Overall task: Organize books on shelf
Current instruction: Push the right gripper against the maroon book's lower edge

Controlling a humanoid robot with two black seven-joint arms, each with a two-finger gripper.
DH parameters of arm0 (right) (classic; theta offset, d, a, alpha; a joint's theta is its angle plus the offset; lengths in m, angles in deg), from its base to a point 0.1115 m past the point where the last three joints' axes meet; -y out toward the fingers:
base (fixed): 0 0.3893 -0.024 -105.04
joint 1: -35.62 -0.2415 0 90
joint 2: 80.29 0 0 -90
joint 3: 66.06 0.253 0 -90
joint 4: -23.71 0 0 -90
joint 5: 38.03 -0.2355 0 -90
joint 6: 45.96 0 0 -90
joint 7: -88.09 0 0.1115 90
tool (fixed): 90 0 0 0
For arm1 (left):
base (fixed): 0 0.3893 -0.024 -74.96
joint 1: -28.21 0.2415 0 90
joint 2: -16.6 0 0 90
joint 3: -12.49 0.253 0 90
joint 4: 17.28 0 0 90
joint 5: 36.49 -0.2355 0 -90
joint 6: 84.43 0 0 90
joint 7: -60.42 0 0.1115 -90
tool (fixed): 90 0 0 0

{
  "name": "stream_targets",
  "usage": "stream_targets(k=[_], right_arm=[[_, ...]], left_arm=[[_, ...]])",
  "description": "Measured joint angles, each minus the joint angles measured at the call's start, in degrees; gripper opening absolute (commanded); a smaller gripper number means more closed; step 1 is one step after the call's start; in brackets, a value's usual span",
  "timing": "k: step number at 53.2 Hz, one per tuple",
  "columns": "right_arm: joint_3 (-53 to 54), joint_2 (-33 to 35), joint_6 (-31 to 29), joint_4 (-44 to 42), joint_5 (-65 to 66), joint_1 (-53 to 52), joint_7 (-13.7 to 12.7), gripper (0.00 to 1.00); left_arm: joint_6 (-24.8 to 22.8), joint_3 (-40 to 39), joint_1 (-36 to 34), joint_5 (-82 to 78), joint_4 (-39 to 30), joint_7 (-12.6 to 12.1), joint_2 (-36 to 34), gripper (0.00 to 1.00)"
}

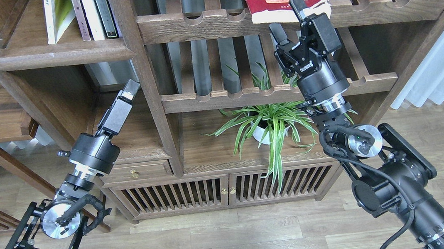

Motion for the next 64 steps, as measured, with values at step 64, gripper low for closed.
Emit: stream_targets(k=[64], right_arm=[[3.1, 0.2, 6.3, -3.3, 0.0, -3.5, 2.1, 0.64]], left_arm=[[0.0, 0.0, -0.2, 0.0, 1.3, 0.0, 0.0, 0.96]])
